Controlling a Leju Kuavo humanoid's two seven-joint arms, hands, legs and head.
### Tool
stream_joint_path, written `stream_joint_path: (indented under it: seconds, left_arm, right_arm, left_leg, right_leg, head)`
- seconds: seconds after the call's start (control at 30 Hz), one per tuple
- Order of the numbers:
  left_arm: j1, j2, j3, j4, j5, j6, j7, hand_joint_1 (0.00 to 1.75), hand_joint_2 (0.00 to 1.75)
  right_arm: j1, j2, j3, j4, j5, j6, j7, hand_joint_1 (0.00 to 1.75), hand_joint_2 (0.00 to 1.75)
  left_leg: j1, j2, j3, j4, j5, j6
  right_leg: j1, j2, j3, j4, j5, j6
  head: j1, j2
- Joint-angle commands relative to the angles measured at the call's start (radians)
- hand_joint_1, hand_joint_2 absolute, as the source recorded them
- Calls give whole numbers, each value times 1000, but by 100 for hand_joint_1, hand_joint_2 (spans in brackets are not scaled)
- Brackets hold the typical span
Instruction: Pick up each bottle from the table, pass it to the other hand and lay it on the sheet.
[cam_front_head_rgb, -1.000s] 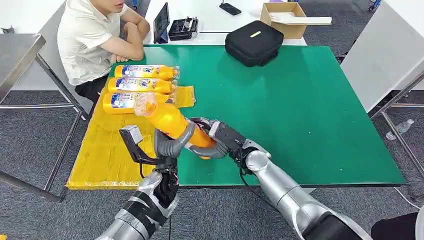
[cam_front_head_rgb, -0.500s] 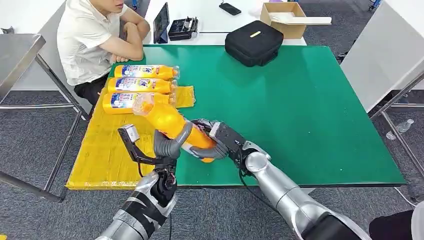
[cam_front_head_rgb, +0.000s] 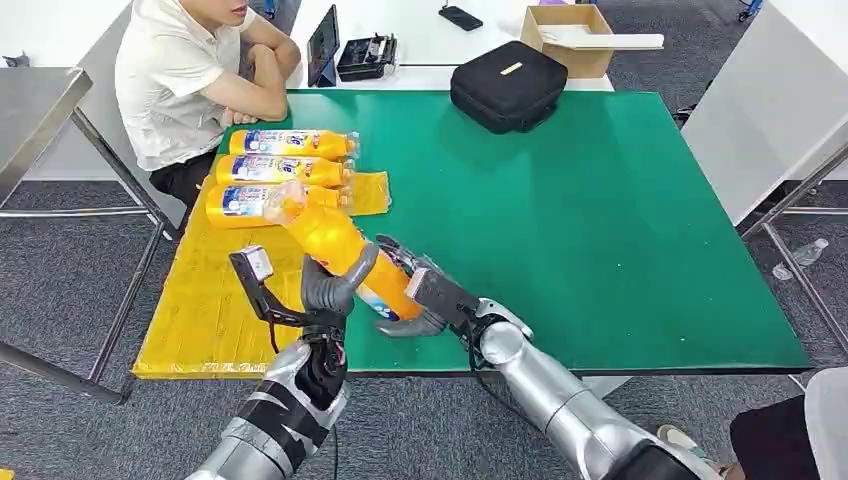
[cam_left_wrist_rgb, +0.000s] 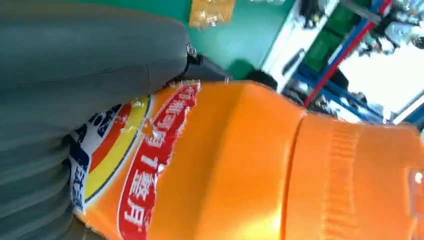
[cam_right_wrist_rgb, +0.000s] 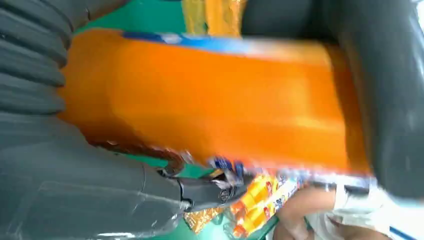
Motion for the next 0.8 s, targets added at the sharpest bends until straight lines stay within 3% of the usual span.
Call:
stream_joint_path:
  seconds: [0.03,0.1,0.17,0.43,0.53,0.63,0.8]
  left_arm:
    - [-100,68,153,47,-23,30,-8,175,175]
    - [-119,101,150,60,-86,64,-13,175,175]
    - [-151,161,91,104,-284,179,12,175,175]
    - [-96,200,218,7,-351,31,47,175,175]
    - [-98,264,167,-16,-710,266,76,175,175]
    - [-152,313,64,84,-1175,431,204,175,175]
    - [-169,309,60,123,-1229,440,207,175,175]
  right_arm:
    - [62,-37,-45,-149,34,30,-47,0,175]
    - [73,-44,-62,-142,60,7,-63,0,175]
    - [92,-57,-82,-141,162,-86,-64,0,175]
    - [160,-38,-180,-126,219,-116,-94,0,175]
    - [201,-30,-223,-156,242,-119,-112,0,175]
    - [188,-8,-230,-128,252,-90,-128,0,175]
    - [180,2,-231,-110,253,-90,-130,0,175]
  left_leg:
    - [1,4,1,0,0,-2]
    - [1,1,-1,0,0,-1]
    - [2,1,0,0,1,-2]
    - [1,3,1,0,0,-2]
    - [2,3,1,0,0,-2]
    - [2,4,0,0,0,-2]
    - [2,1,-1,0,1,-2]
  right_leg:
    - [2,3,0,0,1,-3]
    - [1,1,-2,0,0,-2]
    - [2,0,0,0,1,-3]
    - [1,2,0,0,0,-2]
    - [2,2,0,0,0,-3]
    - [2,3,-1,0,0,-3]
    - [1,1,-2,0,1,-2]
  head:
    - [0,0]
    - [0,0]
    - [0,0]
    - [0,0]
    - [0,0]
    - [0,0]
    - [0,0]
